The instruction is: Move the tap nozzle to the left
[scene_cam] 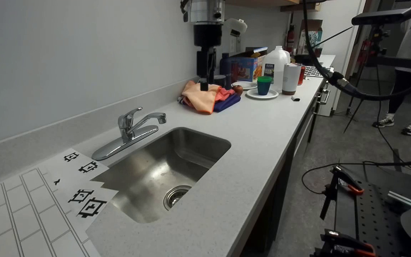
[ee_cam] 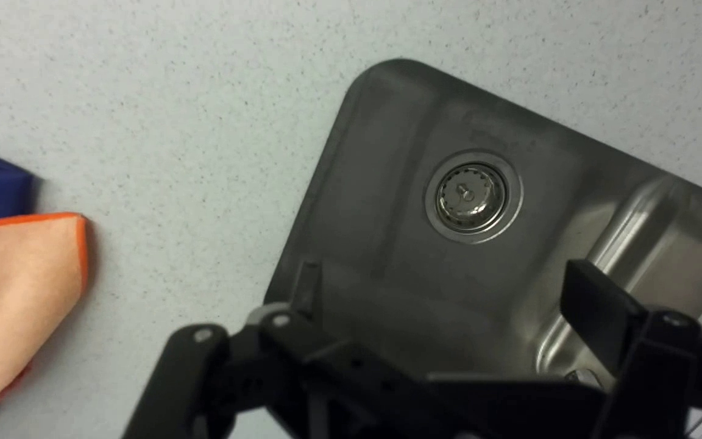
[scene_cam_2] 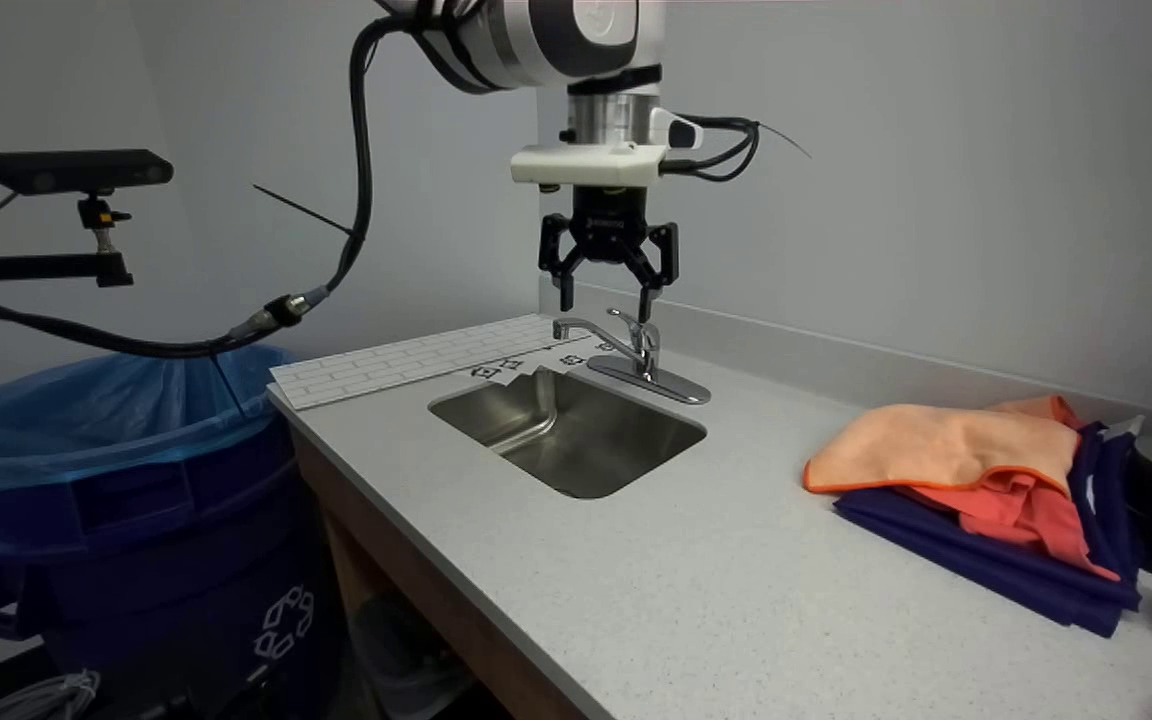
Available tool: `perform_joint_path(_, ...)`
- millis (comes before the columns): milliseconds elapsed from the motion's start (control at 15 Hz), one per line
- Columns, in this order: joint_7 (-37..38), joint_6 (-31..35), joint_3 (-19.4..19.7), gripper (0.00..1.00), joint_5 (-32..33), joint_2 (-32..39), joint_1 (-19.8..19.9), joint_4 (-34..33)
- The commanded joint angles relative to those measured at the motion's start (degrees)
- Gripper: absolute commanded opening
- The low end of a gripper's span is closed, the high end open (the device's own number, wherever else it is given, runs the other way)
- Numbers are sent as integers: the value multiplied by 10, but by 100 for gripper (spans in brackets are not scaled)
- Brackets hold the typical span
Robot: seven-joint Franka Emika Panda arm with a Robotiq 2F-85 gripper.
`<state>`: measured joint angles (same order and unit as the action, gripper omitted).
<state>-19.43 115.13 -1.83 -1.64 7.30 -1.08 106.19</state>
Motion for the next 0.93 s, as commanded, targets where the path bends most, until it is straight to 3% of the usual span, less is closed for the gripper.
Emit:
perform_joint_path(0,0,22,-12,100,-15,39,-3,-32)
perform_joint_path(667,13,80,-40,100,-5,119,-15,-67)
perform_joint_path(867,8,83,-40,100,0,108,-14,-45)
